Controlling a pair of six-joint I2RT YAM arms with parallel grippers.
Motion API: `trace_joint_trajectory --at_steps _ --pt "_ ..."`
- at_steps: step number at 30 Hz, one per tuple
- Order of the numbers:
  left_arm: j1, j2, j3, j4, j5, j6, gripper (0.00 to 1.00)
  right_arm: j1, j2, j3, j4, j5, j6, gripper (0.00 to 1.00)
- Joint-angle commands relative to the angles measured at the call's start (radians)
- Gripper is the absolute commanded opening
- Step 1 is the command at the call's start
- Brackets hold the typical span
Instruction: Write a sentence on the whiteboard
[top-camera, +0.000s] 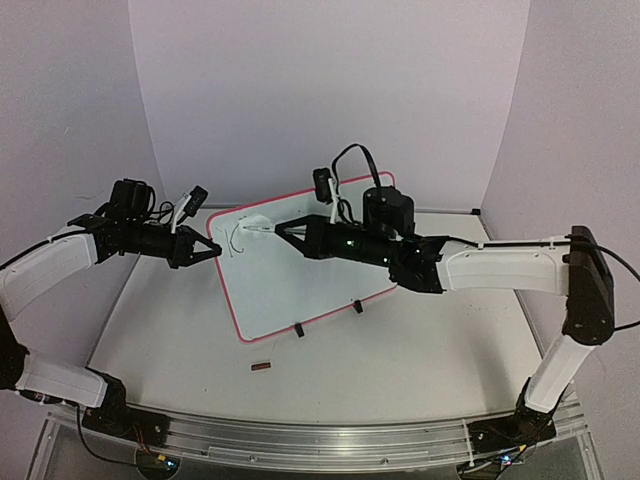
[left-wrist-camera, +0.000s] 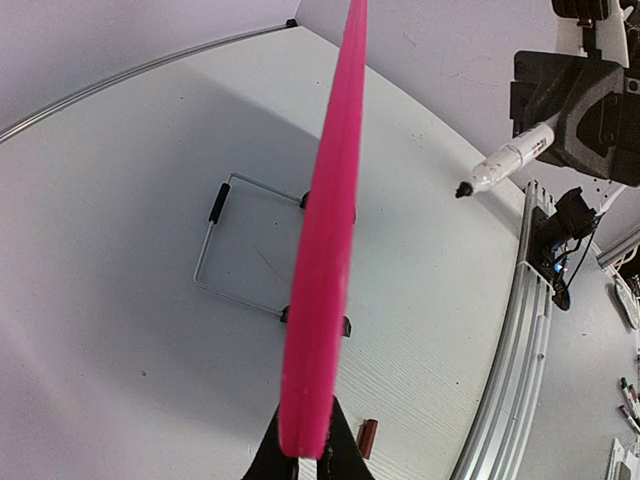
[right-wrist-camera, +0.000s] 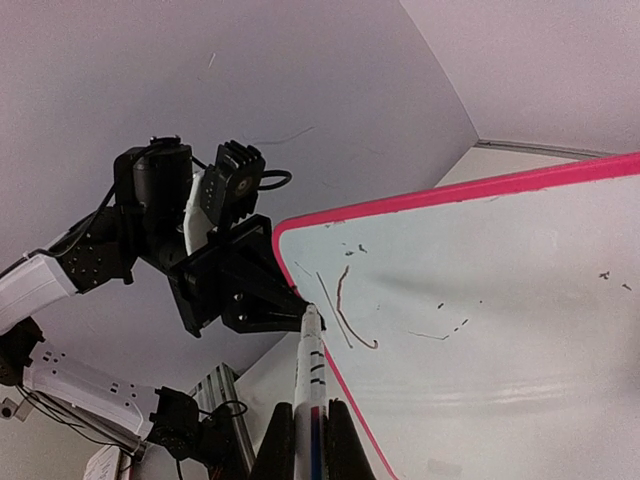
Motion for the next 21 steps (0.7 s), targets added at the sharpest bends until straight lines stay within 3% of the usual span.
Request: trace_joint_trajectory --at_steps 1,21 --pt "-0.001 -0.013 0.005 -0.026 -0.080 0.036 0.00 -0.007 0.034 0.063 0.008 -0.022 -0.008 0.00" --pt "-0.002 -0.010 0.006 -0.026 -0.080 0.036 0.00 -0.025 0.094 0.088 -0.044 0.015 0.002 0.00"
